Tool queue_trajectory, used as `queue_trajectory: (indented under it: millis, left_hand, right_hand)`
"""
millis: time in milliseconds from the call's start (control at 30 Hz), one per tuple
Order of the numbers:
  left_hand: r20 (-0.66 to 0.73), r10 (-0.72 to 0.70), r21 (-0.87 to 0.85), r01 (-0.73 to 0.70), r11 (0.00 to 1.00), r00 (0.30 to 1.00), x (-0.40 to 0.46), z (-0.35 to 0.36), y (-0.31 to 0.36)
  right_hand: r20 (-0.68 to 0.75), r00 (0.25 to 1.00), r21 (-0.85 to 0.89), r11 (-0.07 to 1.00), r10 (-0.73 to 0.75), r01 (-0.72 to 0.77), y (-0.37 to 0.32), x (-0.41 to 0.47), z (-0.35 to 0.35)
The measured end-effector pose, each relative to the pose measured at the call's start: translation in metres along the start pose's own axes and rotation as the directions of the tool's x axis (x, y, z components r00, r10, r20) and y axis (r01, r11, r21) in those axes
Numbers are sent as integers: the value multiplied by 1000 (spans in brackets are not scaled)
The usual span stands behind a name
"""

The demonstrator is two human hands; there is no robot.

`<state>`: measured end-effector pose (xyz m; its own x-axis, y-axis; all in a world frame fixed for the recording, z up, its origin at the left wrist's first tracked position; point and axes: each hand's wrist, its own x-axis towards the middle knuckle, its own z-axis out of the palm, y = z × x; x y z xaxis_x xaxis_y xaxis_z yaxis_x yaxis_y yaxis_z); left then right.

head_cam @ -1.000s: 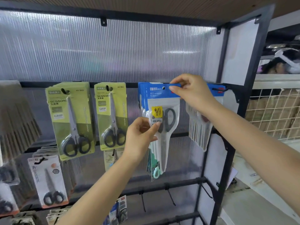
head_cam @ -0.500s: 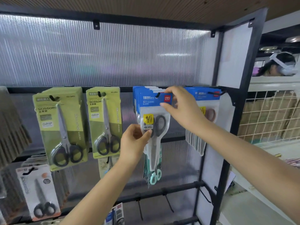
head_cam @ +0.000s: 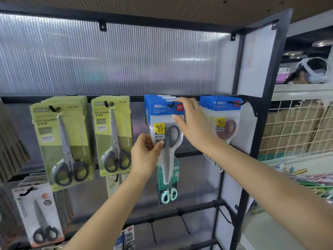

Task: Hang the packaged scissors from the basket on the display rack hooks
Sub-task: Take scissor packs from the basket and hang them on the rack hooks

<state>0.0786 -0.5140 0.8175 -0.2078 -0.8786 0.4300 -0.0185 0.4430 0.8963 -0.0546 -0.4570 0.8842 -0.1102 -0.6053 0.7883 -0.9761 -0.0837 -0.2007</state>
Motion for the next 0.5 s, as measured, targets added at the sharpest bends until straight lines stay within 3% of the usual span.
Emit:
queue_trajectory:
  millis: [333, 500]
  left_hand:
    - [-25, 14, 98, -12, 995, 1000, -2, 4, 2]
    - [-5, 49, 260, -46, 964, 999, -10, 1, 10]
  right_hand:
    - [27, 1000, -119, 993, -2, 5, -6, -5, -3]
    - [60, 998, -129, 991, 24, -16, -11, -15, -8]
